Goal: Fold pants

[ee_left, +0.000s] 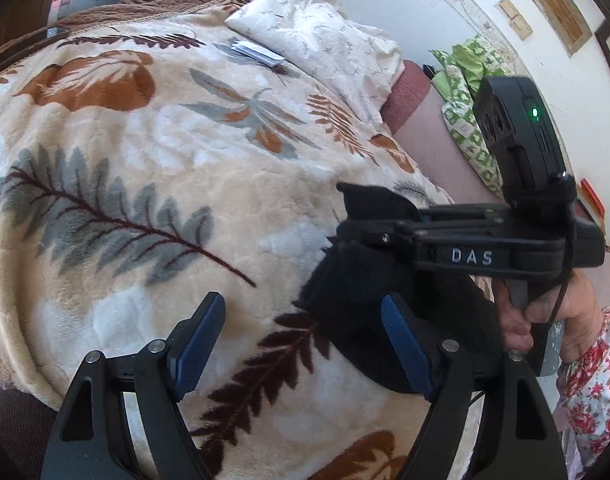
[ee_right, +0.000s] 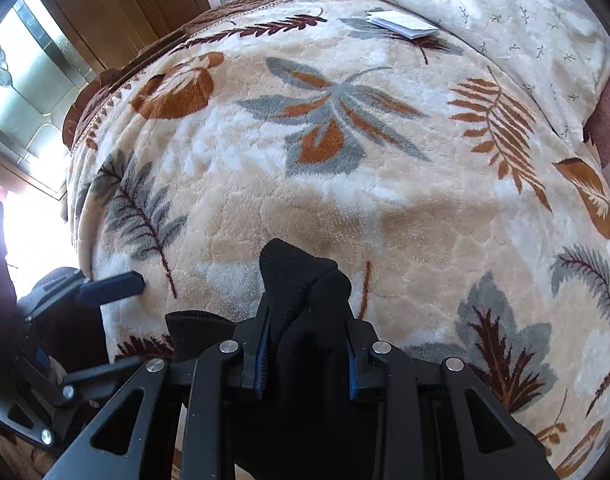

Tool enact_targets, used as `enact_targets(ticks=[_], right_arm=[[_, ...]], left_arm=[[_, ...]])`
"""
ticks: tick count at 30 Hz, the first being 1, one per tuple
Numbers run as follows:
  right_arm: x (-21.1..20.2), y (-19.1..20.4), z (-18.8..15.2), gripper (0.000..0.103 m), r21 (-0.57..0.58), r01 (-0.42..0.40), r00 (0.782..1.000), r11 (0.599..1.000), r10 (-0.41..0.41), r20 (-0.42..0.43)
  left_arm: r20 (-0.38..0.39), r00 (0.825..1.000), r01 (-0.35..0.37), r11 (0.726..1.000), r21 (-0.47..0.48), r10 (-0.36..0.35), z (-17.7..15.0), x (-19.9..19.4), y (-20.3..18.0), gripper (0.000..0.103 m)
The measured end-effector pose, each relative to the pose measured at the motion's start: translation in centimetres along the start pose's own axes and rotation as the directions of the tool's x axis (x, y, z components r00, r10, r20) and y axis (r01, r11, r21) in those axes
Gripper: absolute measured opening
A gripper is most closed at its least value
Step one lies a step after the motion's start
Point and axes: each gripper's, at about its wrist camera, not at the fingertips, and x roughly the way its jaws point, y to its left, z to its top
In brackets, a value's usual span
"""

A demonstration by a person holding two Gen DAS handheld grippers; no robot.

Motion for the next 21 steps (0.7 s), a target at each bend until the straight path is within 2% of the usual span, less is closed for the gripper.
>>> enact_targets(ticks=[3, 5, 11, 17, 19, 20, 21], right_arm=[[-1.6, -0.2, -0.2, 0.031, 0.023, 0.005, 0.999, 1.000, -0.005, 0.034], [-2.6, -0.1, -0.7, 0.031, 0.032, 0.007, 0.999, 0.999, -0.009, 0.052], [-3.6, 0.2, -0.9, 0.031, 0.057, -0.002, 0.998, 0.998, -0.003, 0.071], [-4.0, 0.4, -1.0, 0.031, 0.063, 0.004, 0.998, 0.998, -0.008, 0.066], [-4.1, 0.3, -1.0, 0.031, 0.069, 0.002, 0.998, 0.998, -0.007, 0.070], [-4.2, 0.2, -1.0, 0.031, 0.075, -0.003, 0.997, 0.997, -0.002, 0.071], [-4.2, 0.1, -1.0, 0.031, 0.079, -0.007, 0.997, 0.997, 0.002, 0.072]], left_arm=[[-0.021, 0.999, 0.038, 0.999, 0.036, -0.038, -0.3, 0.5, -1.2, 0.080], [-0.019, 0.999, 0.029, 0.998, 0.061, -0.028, -0.3, 0.8, -2.1, 0.080], [-0.100, 0.992, 0.077, 0.996, 0.034, -0.073, 0.3, 4.2, -2.8, 0.080], [-0.108, 0.983, 0.150, 0.989, 0.014, -0.148, 1.2, 6.0, -3.1, 0.081], [-0.128, 0.968, 0.217, 0.976, -0.012, -0.217, 1.4, 6.3, -2.8, 0.059], [-0.142, 0.959, 0.242, 0.970, -0.029, -0.244, 1.4, 6.5, -2.6, 0.037], [-0.145, 0.956, 0.253, 0.967, -0.041, -0.256, 1.3, 6.5, -2.4, 0.029]])
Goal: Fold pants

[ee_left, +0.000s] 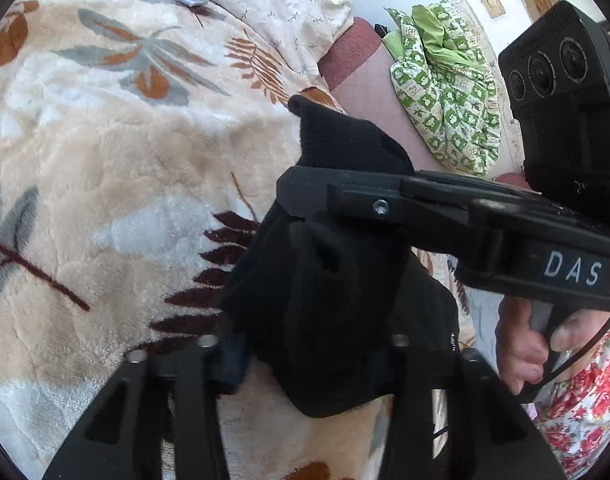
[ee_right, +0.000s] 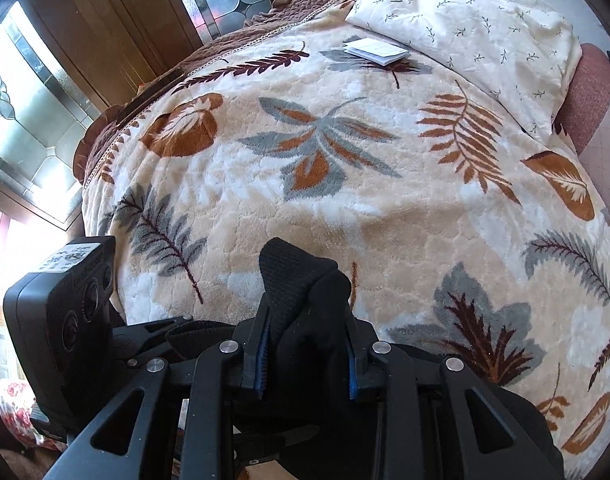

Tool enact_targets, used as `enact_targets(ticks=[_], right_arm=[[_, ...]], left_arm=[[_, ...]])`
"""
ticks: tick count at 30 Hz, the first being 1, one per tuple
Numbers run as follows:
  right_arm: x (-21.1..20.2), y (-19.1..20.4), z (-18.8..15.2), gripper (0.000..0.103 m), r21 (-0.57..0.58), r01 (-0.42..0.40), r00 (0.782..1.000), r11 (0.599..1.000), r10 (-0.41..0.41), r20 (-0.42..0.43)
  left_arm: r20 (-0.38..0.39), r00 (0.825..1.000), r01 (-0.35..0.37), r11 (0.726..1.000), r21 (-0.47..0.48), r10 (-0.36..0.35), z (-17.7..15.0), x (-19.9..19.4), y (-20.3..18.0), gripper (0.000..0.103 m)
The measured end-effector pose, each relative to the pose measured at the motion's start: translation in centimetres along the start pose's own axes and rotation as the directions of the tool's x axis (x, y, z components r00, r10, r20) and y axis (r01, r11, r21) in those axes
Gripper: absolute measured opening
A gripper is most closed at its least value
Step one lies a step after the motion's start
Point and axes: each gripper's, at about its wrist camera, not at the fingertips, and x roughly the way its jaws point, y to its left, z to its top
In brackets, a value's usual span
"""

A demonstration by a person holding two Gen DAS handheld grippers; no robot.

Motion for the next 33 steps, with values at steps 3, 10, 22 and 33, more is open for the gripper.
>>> enact_targets(ticks=[3, 10, 22, 33], right_arm=[[0.3, -0.1, -0.1, 0.031, 0.007, -0.011, 1.000, 1.000, 0.011, -0.008], [1.1, -0.1, -0.1, 0.031, 0.021, -0.010, 1.000, 1.000, 0.010, -0.006], [-3.8, -3.0, -1.3, 0.031, 0.067, -0.049, 0.994, 0.997, 0.041, 0.104], [-8.6, -12.3, -8.0, 0.031, 0.225, -0.074, 0.978, 0.972, 0.026, 0.208]], left_arm=[[0.005, 1.000, -0.004, 1.000, 0.002, 0.004, -0.1, -0.1, 0.0, 0.022], [0.019, 0.999, -0.037, 0.999, 0.021, 0.037, -0.7, -0.8, -0.8, 0.021], [0.032, 0.999, -0.024, 0.997, 0.070, 0.022, 0.2, -0.5, -6.8, 0.021], [-0.070, 0.996, -0.036, 0.977, 0.209, 0.052, -1.8, 7.2, -15.2, 0.025]])
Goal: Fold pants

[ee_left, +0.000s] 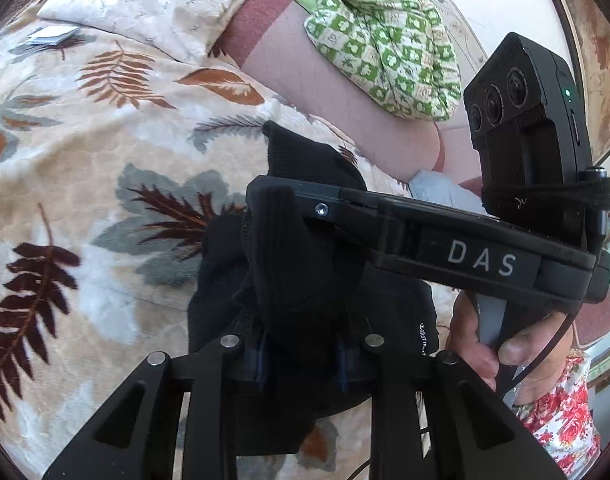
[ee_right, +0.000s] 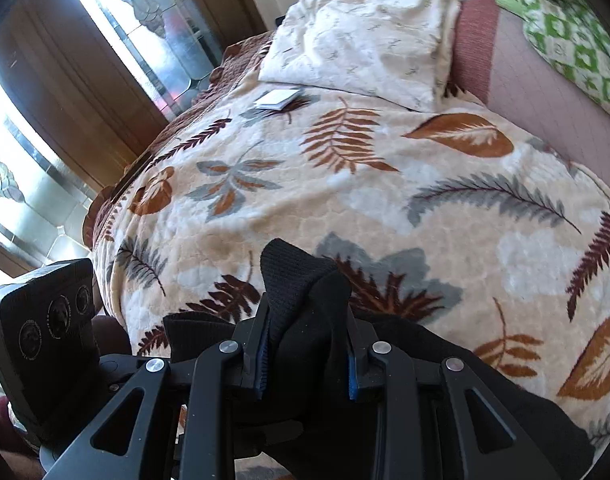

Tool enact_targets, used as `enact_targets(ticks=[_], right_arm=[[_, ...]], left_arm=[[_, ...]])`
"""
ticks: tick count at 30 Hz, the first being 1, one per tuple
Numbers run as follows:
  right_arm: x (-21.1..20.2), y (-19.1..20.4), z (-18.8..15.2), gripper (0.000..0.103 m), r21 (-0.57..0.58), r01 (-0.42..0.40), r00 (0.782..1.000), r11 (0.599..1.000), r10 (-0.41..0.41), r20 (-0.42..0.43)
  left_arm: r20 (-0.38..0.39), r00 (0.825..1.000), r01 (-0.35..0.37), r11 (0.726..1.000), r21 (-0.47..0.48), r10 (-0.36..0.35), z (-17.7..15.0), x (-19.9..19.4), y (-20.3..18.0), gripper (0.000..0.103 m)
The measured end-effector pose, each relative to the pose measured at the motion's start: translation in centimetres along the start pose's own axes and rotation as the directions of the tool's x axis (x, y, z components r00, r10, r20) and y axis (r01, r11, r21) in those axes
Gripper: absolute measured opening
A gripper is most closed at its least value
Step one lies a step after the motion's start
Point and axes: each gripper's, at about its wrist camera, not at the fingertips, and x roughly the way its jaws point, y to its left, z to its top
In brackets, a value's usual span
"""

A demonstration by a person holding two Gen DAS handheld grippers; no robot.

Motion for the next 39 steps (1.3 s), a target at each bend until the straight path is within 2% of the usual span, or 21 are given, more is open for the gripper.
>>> enact_targets(ticks=[2, 4, 8, 10, 14, 17, 19, 21, 24, 26, 28, 30, 33, 35, 36, 39], right_arm=[[-0.9, -2.4, -1.4, 0.032, 0.048, 0.003, 1.000, 0.999, -0.004, 0.016], [-1.6, -4.8, -3.0, 0.035, 0.098, -0.005, 0.999, 0.995, 0.002, 0.033], [-2.9, -10.0, -7.2, 0.049, 0.244, 0.026, 0.998, 0.969, -0.040, 0.054], [-4.1, -12.4, -9.4, 0.056, 0.321, 0.051, 0.993, 0.946, -0.081, 0.081], [-7.5, -16.3, -13.4, 0.057, 0.458, 0.067, 0.979, 0.886, -0.146, 0.139], [-10.7, -16.8, -14.8, 0.059, 0.506, 0.098, 0.957, 0.857, -0.220, 0.187], [-12.9, -15.9, -14.8, 0.059, 0.509, 0.079, 0.942, 0.857, -0.231, 0.242], [-14.1, -14.1, -14.3, 0.059, 0.489, 0.020, 0.934, 0.872, -0.190, 0.302], [-13.3, -11.3, -13.3, 0.059, 0.449, -0.111, 0.934, 0.887, -0.062, 0.352], [-11.1, -9.7, -12.9, 0.059, 0.436, -0.187, 0.938, 0.880, 0.028, 0.347], [-8.5, -8.9, -12.7, 0.059, 0.444, -0.195, 0.950, 0.874, 0.055, 0.307], [-5.9, -9.1, -13.0, 0.059, 0.478, -0.161, 0.967, 0.863, 0.042, 0.251], [-3.9, -10.3, -13.6, 0.051, 0.507, -0.001, 0.982, 0.862, -0.097, 0.165], [-3.6, -10.9, -13.7, 0.047, 0.523, 0.088, 0.980, 0.848, -0.168, 0.108], [-3.9, -10.7, -13.5, 0.049, 0.521, 0.090, 0.979, 0.849, -0.171, 0.108], [-5.1, -8.8, -11.8, 0.051, 0.437, 0.131, 0.970, 0.890, -0.207, 0.130]], left_arm=[[-0.028, 1.000, -0.006, 1.000, 0.027, 0.007, -0.5, 2.0, -1.7, 0.029], [-0.073, 0.997, -0.002, 0.999, 0.047, 0.005, -1.2, 4.0, -3.0, 0.040], [-0.144, 0.989, -0.014, 0.993, 0.117, 0.031, -3.2, 5.6, -5.1, 0.051], [-0.164, 0.986, -0.006, 0.989, 0.148, 0.031, -4.3, 5.3, -5.8, 0.053], [-0.171, 0.985, 0.009, 0.984, 0.178, 0.022, -5.7, 3.1, -5.9, 0.056], [-0.139, 0.990, 0.003, 0.987, 0.162, 0.020, -5.7, 0.9, -5.0, 0.057], [-0.104, 0.994, -0.029, 0.990, 0.135, 0.044, -5.0, 0.1, -4.3, 0.060], [-0.082, 0.992, -0.090, 0.990, 0.109, 0.100, -4.5, -0.3, -3.4, 0.061], [-0.068, 0.983, -0.165, 0.982, 0.090, 0.171, -4.0, 0.3, -2.3, 0.061], [-0.079, 0.974, -0.206, 0.974, 0.095, 0.214, -4.1, 1.2, -1.9, 0.061], [-0.101, 0.968, -0.217, 0.970, 0.105, 0.228, -4.3, 2.2, -1.7, 0.061], [-0.118, 0.961, -0.235, 0.964, 0.125, 0.249, -4.8, 3.2, -1.6, 0.061], [-0.112, 0.960, -0.241, 0.959, 0.148, 0.258, -5.4, 3.7, -1.5, 0.061], [-0.102, 0.962, -0.234, 0.959, 0.161, 0.252, -5.7, 3.5, -1.4, 0.061], [-0.095, 0.965, -0.229, 0.961, 0.157, 0.246, -5.7, 3.6, -1.3, 0.061], [-0.069, 0.971, -0.217, 0.964, 0.152, 0.229, -6.2, 3.6, -1.1, 0.062]])
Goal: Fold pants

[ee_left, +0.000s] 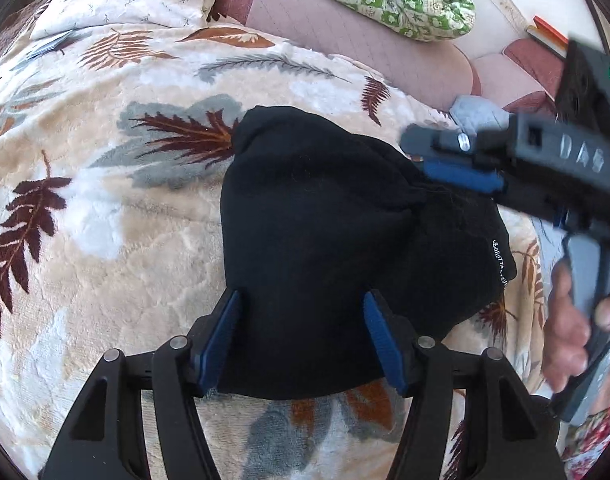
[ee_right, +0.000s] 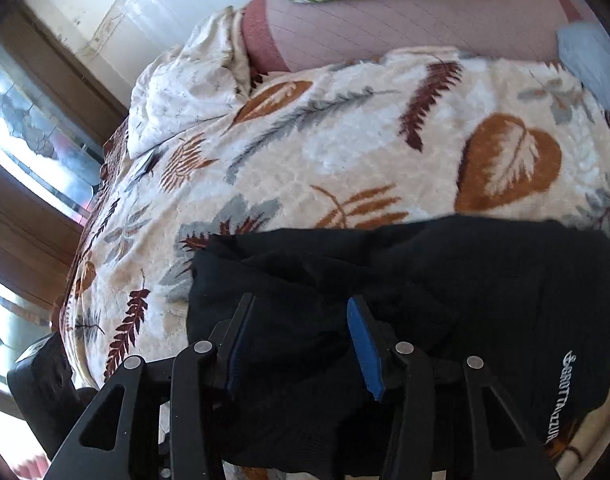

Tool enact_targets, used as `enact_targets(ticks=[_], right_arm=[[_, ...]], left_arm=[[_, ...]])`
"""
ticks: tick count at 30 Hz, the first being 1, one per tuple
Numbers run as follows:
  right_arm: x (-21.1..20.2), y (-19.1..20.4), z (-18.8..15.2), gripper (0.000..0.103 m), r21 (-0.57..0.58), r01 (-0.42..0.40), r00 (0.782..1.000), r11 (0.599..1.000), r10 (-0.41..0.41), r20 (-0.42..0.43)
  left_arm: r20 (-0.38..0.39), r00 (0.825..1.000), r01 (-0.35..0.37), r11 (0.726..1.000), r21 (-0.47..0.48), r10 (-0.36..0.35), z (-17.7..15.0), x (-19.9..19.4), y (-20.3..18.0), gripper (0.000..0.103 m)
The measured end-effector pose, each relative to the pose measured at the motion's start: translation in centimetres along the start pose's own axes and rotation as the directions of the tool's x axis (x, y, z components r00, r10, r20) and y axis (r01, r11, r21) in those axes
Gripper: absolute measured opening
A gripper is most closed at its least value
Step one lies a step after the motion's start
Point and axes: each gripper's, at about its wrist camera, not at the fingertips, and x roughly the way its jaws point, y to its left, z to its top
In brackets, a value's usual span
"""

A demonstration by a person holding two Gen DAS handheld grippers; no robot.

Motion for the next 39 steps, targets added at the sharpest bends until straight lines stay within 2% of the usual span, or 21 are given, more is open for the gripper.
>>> enact_targets(ticks=[4, 8, 11, 12, 13, 14, 15, 19, 20, 21, 23, 26, 29, 34, 39], right_arm=[[1.2, 4.6, 2.1, 0.051, -0.161, -0.029, 0.999, 0.986, 0.024, -0.037], [5.0, 8.6, 4.0, 0.051, -0.284, -0.009, 0.993, 0.959, -0.025, -0.117], [8.3, 10.4, 4.2, 0.050, -0.345, 0.004, 0.979, 0.939, -0.074, -0.188], [9.1, 11.0, 4.0, 0.046, -0.376, 0.017, 0.974, 0.926, -0.101, -0.205], [9.9, 11.5, 3.7, 0.036, -0.418, 0.042, 0.966, 0.907, -0.143, -0.215], [10.6, 11.9, 3.3, 0.014, -0.469, 0.091, 0.955, 0.879, -0.211, -0.209], [11.0, 11.9, 3.2, 0.011, -0.488, 0.104, 0.946, 0.867, -0.237, -0.219], [11.7, 11.4, 4.5, 0.005, -0.491, 0.153, 0.936, 0.858, -0.285, -0.207], [11.9, 11.3, 5.2, 0.000, -0.481, 0.175, 0.936, 0.859, -0.296, -0.190], [12.1, 11.0, 5.9, 0.000, -0.472, 0.214, 0.933, 0.855, -0.323, -0.162], [12.9, 10.3, 7.5, 0.000, -0.421, 0.231, 0.932, 0.877, -0.323, -0.162], [13.7, 9.6, 8.6, 0.000, -0.406, 0.290, 0.919, 0.867, -0.371, -0.134], [11.9, 8.8, 9.1, 0.002, -0.327, 0.198, 0.957, 0.924, -0.255, -0.141], [6.3, 7.4, 6.4, 0.002, -0.265, 0.136, 0.973, 0.955, -0.179, -0.145], [2.9, 3.8, 1.5, 0.003, -0.122, 0.056, 0.983, 0.991, -0.076, -0.169]], left_arm=[[0.031, 0.999, 0.006, 1.000, 0.013, -0.006, -0.5, -0.1, 0.0, 0.062], [0.046, 0.999, 0.008, 1.000, 0.020, -0.009, -0.7, 0.0, 0.0, 0.063], [0.052, 0.999, 0.006, 0.999, 0.035, -0.007, -0.9, 0.0, -0.2, 0.064], [0.053, 0.999, 0.010, 0.999, 0.036, -0.011, -0.9, 0.1, -0.2, 0.066], [0.056, 0.998, 0.017, 0.999, 0.034, -0.019, -0.9, 0.1, -0.1, 0.067], [0.058, 0.998, 0.022, 0.999, 0.033, -0.024, -0.9, 0.2, -0.1, 0.068], [0.062, 0.998, 0.025, 0.999, 0.032, -0.027, -1.0, 0.3, 0.0, 0.069], [0.078, 0.997, 0.024, 0.999, 0.036, -0.027, -1.2, 0.7, 0.2, 0.071], [0.083, 0.996, 0.020, 0.999, 0.044, -0.024, -1.3, 0.7, 0.1, 0.073], [0.087, 0.996, 0.015, 0.999, 0.052, -0.020, -1.4, 0.8, -0.1, 0.074], [0.090, 0.996, 0.008, 0.998, 0.066, -0.014, -1.5, 0.9, -0.3, 0.075], [0.094, 0.995, 0.012, 0.998, 0.067, -0.018, -1.7, 0.9, -0.5, 0.076], [0.100, 0.995, 0.021, 0.998, 0.066, -0.027, -2.1, 0.6, -0.4, 0.076], [0.109, 0.993, 0.032, 0.998, 0.055, -0.038, -2.3, 0.1, -0.1, 0.077], [0.094, 0.995, 0.026, 0.998, 0.061, -0.032, -2.3, -0.2, 0.4, 0.077]])
